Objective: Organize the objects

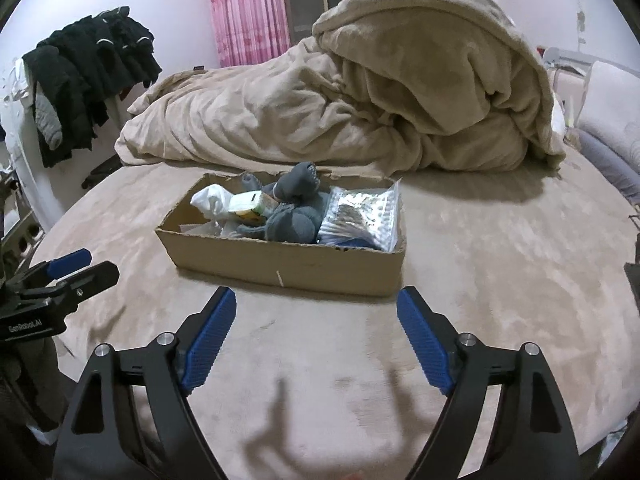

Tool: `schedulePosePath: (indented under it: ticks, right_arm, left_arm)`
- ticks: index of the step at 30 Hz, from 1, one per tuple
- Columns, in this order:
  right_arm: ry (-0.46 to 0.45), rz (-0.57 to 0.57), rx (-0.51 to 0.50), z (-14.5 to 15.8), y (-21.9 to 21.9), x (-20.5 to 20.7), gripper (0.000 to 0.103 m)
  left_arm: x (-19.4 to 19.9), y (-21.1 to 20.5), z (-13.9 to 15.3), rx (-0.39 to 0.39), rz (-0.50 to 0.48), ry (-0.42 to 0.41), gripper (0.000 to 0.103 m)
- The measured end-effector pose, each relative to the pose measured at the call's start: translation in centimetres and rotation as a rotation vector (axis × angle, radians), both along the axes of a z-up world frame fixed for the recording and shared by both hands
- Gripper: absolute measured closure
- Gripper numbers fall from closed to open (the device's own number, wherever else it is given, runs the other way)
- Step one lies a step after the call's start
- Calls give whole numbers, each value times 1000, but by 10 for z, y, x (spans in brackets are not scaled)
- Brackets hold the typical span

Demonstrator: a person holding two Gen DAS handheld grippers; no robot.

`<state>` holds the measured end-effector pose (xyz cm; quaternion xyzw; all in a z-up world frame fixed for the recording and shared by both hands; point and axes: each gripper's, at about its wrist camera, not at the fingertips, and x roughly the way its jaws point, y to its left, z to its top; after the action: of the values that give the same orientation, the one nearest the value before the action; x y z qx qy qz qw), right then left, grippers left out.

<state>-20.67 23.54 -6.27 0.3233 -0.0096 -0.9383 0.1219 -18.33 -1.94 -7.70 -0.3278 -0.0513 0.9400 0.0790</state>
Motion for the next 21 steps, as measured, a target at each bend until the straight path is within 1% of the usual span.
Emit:
schedulePosePath:
  ticks: [3, 7, 12, 17, 21]
  right_arm:
    - [-1, -4, -8, 0, 2, 0, 18]
    - [-1, -9, -11, -1, 1, -1, 18]
    - [-5, -11, -3, -3, 1, -3, 18]
    - [-15, -16, -4, -7, 4, -5, 18]
    - [-17, -12, -6, -8, 3, -5, 18]
  left_arm:
    - [1, 1, 2, -17, 14, 15, 4]
    - [-2, 3, 3, -15, 18, 8, 4]
    - [-1, 6, 3, -23, -7, 17, 4]
    - [-1, 7, 2, -22, -5, 8, 4]
    - [-1, 10, 2, -36, -4, 10, 4]
